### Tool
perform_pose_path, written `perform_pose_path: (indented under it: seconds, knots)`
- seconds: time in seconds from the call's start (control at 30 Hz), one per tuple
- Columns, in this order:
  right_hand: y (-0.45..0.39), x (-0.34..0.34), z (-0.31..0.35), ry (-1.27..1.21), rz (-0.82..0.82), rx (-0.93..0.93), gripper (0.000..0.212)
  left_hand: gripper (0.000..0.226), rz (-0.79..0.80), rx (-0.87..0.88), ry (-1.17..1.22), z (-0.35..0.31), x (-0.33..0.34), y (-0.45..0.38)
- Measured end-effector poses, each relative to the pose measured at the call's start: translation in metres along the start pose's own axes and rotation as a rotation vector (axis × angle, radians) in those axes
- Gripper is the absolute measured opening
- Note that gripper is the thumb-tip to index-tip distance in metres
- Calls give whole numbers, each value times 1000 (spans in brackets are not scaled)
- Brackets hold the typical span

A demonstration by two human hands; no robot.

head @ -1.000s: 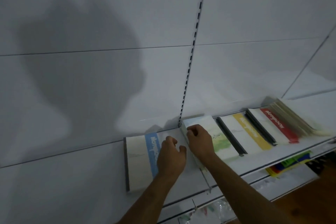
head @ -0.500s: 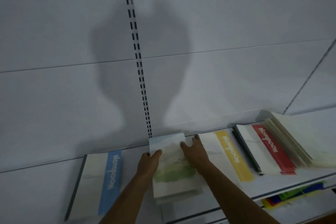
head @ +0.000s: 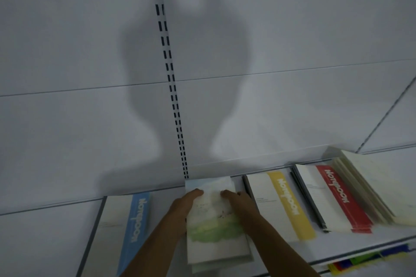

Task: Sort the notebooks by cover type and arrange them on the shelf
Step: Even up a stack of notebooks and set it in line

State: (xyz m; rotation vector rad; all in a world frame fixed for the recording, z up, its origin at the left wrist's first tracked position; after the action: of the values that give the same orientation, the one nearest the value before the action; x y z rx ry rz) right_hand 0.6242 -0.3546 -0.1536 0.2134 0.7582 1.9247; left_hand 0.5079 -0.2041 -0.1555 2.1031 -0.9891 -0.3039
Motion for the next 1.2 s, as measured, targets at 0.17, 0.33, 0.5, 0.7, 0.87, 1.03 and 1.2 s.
perform_pose_path:
  seconds: [0.17,0.33,0.5,0.7,0.87,1.03,1.2]
  knots:
    - [17,11,7,-179,69,6,26,41,113,-6,50,1,5,4]
    - [40,7,51,-283,34,-241,26,35,165,159,81,-24,4,21]
    - [71,8,96,-307,176,-569,56,74,244,535,72,-58,-1,48]
    - [94,0,91,-294,224,-705,57,81,315,788,-4,-64,-2,76]
    - [94,-5,81,-252,225,-765,78,74,301,926,-72,-67,-4,92]
    - [95,0,99,-143,269,-877,72,77,214,967,-118,-71,-11,96]
    - [79,5,74,-168,368,-825,85,83,145,892,-186,-50,-10,86]
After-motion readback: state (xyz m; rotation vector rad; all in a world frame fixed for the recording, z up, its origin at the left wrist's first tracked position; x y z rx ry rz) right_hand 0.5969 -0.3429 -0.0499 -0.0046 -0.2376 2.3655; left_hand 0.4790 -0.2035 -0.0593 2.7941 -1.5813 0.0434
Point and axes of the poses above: each hand's wrist, its own y-axis away from the middle knuckle, its own x-axis out of the palm, z = x × y, the point moved 10 cm from there along -y, towards the middle knuckle, and after that the axes turned 1 degree about -y, right-handed, at the moved point
